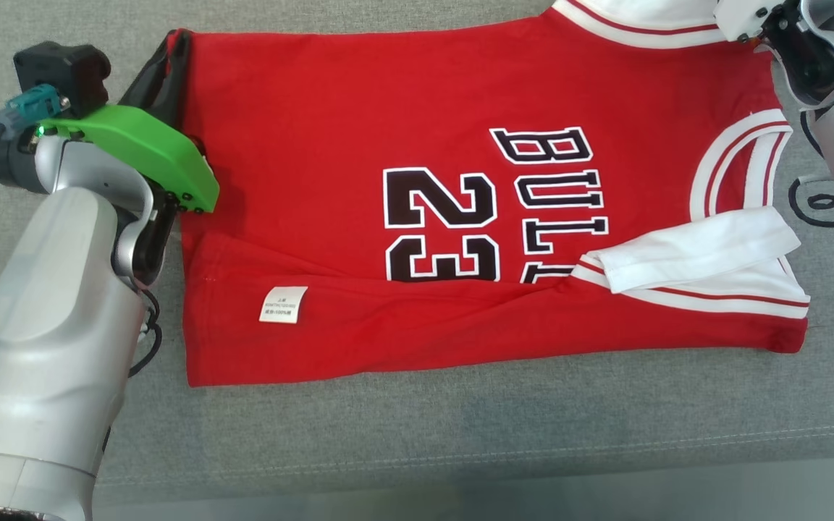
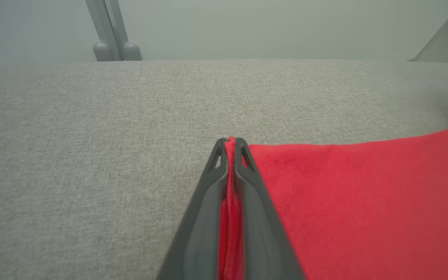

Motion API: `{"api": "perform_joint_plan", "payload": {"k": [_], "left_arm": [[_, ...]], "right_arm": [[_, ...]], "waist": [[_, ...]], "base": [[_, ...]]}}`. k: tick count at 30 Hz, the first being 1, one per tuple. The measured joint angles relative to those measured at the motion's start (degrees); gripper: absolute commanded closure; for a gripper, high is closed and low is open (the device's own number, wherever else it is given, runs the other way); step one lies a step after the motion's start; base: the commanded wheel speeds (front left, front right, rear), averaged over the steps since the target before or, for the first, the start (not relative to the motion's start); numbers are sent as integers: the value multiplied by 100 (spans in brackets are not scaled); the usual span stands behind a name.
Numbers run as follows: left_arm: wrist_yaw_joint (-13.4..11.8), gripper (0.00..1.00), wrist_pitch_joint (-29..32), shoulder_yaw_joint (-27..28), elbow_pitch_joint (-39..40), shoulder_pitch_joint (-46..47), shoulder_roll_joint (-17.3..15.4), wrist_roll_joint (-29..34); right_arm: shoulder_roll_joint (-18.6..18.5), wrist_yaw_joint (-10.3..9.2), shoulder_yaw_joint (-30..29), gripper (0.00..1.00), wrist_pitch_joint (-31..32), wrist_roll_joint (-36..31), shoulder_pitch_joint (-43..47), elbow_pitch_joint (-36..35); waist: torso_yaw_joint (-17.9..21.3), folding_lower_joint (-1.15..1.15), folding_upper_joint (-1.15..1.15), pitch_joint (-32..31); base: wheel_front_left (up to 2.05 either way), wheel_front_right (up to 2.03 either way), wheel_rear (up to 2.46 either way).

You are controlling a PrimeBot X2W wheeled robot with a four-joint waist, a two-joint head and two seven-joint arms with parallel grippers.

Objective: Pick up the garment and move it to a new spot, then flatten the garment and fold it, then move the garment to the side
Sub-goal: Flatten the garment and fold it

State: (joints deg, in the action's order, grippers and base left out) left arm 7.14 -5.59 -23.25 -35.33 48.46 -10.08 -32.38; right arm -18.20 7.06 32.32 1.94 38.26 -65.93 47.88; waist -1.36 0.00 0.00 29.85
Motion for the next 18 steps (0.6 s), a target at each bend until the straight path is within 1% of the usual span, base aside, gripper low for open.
{"api": "perform_joint_plan", "payload": {"k": [4, 9, 13, 16, 18], "left_arm": [[0, 100, -134, -130, 0, -180, -18, -169], [0, 100, -320, -241, -3, -447, -176, -271], [1, 100, -524, -354, 44, -671, -211, -337], [1, 100, -605, -389, 59, -838, -313, -388], [1, 100, -654, -397, 62, -960, -401, -532]], "right_arm": [[-9, 0, 113, 100, -259, 70, 177, -77], [-9, 0, 331, 100, -647, 116, 481, -246], [-15, 0, 506, 100, -987, 181, 775, -431], [-29, 1, 642, 100, -1192, 280, 1040, -506], [-54, 1, 735, 100, -1285, 341, 1206, -537]], "waist": [[20, 0, 0, -160], [68, 0, 0, -373], [125, 0, 0, -554], [175, -1, 0, -703], [211, -1, 0, -805]], "base": [[0, 0, 0], [0, 0, 0], [0, 0, 0], [0, 0, 0], [0, 0, 0]]}}
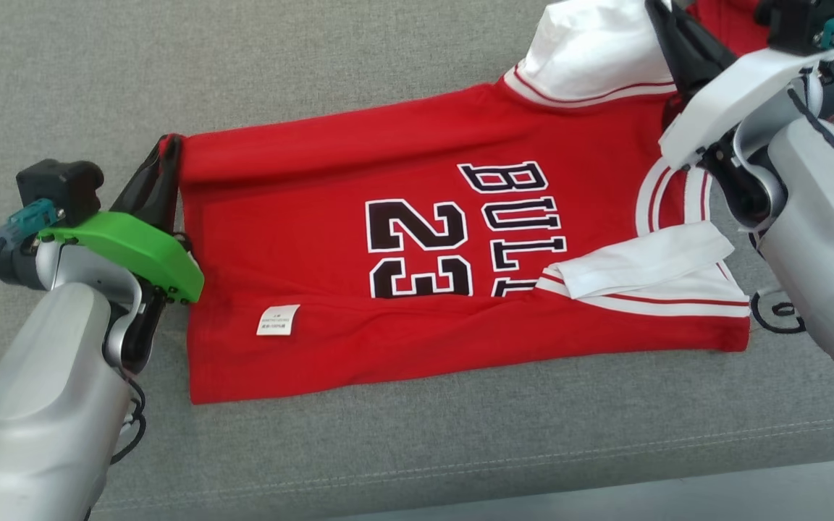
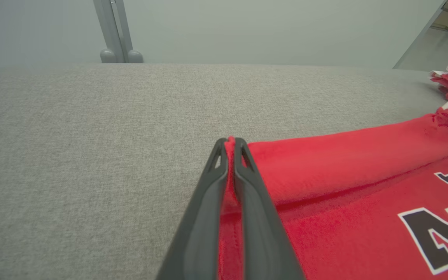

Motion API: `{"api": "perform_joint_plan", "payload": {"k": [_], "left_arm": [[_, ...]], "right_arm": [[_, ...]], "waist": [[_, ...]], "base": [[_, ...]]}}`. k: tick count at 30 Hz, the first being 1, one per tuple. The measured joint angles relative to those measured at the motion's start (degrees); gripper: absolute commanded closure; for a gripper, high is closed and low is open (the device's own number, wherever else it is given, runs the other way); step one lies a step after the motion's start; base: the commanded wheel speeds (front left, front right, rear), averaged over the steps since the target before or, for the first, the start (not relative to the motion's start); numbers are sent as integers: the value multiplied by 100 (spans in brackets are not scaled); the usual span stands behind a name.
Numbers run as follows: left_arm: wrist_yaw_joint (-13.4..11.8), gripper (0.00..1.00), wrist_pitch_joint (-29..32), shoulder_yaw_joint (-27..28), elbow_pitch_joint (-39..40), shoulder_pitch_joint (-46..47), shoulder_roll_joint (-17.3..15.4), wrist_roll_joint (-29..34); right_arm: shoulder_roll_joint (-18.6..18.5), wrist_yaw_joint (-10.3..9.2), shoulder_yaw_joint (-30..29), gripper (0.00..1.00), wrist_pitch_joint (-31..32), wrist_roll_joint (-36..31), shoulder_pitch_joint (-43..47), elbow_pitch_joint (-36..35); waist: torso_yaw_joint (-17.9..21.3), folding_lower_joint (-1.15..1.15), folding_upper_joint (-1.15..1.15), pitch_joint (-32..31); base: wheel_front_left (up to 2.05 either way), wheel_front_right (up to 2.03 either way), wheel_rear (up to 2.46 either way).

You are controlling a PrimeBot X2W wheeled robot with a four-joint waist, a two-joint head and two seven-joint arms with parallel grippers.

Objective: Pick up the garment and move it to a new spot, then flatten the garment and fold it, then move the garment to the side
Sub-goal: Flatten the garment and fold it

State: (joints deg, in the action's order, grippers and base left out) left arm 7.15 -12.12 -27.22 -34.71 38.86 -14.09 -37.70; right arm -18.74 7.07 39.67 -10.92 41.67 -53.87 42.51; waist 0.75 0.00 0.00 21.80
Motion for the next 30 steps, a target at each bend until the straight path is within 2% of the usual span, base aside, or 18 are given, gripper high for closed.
{"api": "perform_joint_plan", "payload": {"k": [5, 15, 30], "left_arm": [[0, 100, -55, -25, 64, -288, -165, -141], [0, 100, -112, -165, 241, -759, -296, -407], [0, 100, -163, -250, 415, -1185, -413, -552]], "right_arm": [[-75, 0, 215, 100, -74, 140, 383, -73], [-286, 0, 419, 100, -178, 544, 1007, -238], [-448, 0, 543, 100, -276, 979, 1474, -516]], "waist": [[107, 0, 0, -246], [316, 0, 0, -598], [371, 0, 0, -766]], "base": [[0, 0, 0], [0, 0, 0], [0, 0, 0]]}}
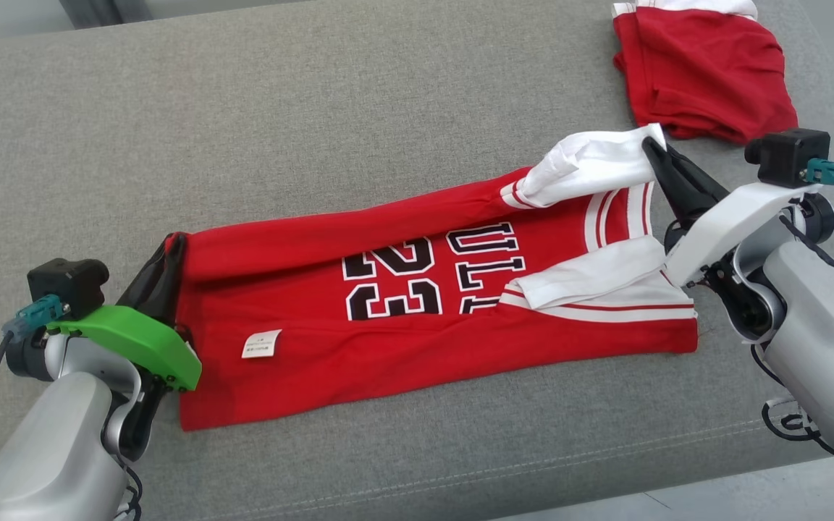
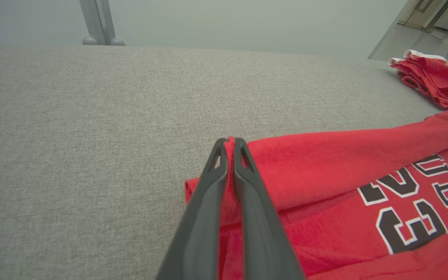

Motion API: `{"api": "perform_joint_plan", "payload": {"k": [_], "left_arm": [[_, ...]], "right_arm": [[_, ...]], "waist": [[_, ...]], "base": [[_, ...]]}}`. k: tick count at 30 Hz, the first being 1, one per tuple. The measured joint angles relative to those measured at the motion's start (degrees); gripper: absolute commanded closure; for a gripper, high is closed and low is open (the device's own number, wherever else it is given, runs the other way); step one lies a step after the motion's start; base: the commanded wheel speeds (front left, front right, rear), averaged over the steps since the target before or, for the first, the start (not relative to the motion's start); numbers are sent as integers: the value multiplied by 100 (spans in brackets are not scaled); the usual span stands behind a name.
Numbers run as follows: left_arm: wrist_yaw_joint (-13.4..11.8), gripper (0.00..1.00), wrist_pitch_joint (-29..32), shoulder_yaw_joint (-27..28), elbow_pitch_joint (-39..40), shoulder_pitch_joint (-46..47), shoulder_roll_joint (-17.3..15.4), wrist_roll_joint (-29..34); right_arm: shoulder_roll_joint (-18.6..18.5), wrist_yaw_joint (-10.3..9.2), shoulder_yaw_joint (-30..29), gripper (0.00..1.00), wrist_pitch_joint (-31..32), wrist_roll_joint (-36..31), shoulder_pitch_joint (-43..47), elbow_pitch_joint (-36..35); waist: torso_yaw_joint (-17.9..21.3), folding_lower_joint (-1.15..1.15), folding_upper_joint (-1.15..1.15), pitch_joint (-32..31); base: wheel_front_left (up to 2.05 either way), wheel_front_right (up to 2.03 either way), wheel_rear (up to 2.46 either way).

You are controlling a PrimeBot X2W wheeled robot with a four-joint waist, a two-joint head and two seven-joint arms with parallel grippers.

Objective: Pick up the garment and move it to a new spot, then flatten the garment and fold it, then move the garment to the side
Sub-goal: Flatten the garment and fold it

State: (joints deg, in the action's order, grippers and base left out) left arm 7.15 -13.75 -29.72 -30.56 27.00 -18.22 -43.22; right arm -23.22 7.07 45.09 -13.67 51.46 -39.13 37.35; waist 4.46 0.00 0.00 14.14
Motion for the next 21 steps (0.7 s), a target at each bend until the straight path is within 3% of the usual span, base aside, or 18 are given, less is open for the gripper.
{"api": "perform_joint_plan", "payload": {"k": [21], "left_arm": [[1, 100, -19, -103, 101, -400, -13, -252]], "right_arm": [[-105, 0, 193, 100, -43, 412, 696, -129]], "waist": [[-85, 0, 0, -149]], "base": [[0, 0, 0]]}}
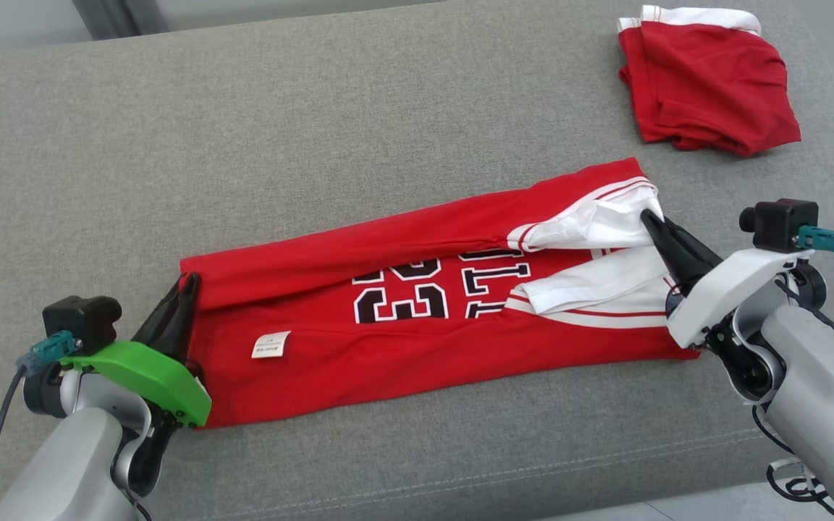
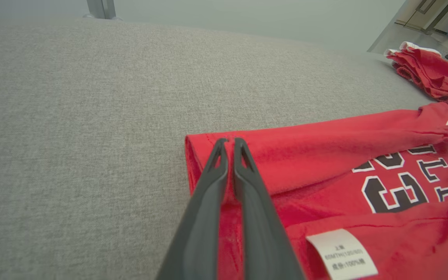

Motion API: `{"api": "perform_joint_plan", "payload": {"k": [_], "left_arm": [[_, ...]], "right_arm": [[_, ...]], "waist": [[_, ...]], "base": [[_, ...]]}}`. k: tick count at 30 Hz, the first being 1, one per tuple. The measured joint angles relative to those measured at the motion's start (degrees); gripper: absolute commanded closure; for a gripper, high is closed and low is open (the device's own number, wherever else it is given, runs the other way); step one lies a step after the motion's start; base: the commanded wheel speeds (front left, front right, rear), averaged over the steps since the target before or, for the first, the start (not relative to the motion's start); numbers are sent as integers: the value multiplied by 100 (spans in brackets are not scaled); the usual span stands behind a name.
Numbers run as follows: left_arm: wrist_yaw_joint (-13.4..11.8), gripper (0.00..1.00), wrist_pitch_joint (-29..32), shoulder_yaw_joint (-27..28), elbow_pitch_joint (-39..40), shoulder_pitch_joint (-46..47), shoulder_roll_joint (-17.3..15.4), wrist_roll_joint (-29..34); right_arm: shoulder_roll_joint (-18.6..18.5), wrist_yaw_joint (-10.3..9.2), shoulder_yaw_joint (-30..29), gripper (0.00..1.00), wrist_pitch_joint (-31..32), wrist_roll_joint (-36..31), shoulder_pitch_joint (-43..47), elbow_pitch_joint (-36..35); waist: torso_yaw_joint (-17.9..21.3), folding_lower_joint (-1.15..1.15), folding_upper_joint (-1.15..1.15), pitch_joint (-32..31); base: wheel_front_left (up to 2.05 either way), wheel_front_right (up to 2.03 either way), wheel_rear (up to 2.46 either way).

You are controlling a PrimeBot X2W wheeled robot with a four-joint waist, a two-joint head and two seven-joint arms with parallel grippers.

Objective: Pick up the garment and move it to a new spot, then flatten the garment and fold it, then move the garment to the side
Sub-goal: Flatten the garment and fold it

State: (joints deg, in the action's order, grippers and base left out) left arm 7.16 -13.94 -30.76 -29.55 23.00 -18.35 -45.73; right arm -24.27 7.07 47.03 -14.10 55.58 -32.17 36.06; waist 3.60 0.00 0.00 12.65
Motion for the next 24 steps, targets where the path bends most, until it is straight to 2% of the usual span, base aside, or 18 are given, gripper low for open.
{"api": "perform_joint_plan", "payload": {"k": [11, 12, 13, 14, 15, 17, 18, 24], "left_arm": [[24, 100, -29, -5, 7, -280, 3, -85], [24, 96, -30, -5, 5, -300, 5, -88], [24, 76, -30, -10, -3, -313, 8, -90], [24, 39, -30, -12, -10, -318, 9, -90], [24, 1, -30, -13, -18, -318, 10, -90], [24, 0, -30, -14, -42, -321, 10, -90], [24, 0, -30, -19, -53, -327, 10, -89], [24, 0, -31, -51, -75, -381, 40, -90]], "right_arm": [[-25, 0, -2, 100, -3, 108, 286, -93], [-26, 0, 0, 100, -8, 108, 314, -105], [-26, 0, 11, 98, -8, 108, 342, -110], [-26, 0, 25, 93, -8, 108, 359, -110], [-27, 0, 37, 84, -8, 108, 373, -110], [-38, 0, 71, 52, -9, 108, 411, -109], [-47, 0, 99, 0, -9, 108, 440, -108], [-86, 0, 155, 0, -9, 125, 585, -110]], "waist": [[10, 0, 0, -135], [12, 0, 0, -147], [14, 0, 0, -156], [14, 0, 0, -164], [14, 0, 0, -173], [12, 0, 0, -190], [11, 0, 0, -198], [-2, 0, 0, -254]], "base": [[0, 0, 0], [0, 0, 0], [0, 0, 0], [0, 0, 0], [0, 0, 0], [0, 0, 0], [0, 0, 0], [0, 0, 0]]}}
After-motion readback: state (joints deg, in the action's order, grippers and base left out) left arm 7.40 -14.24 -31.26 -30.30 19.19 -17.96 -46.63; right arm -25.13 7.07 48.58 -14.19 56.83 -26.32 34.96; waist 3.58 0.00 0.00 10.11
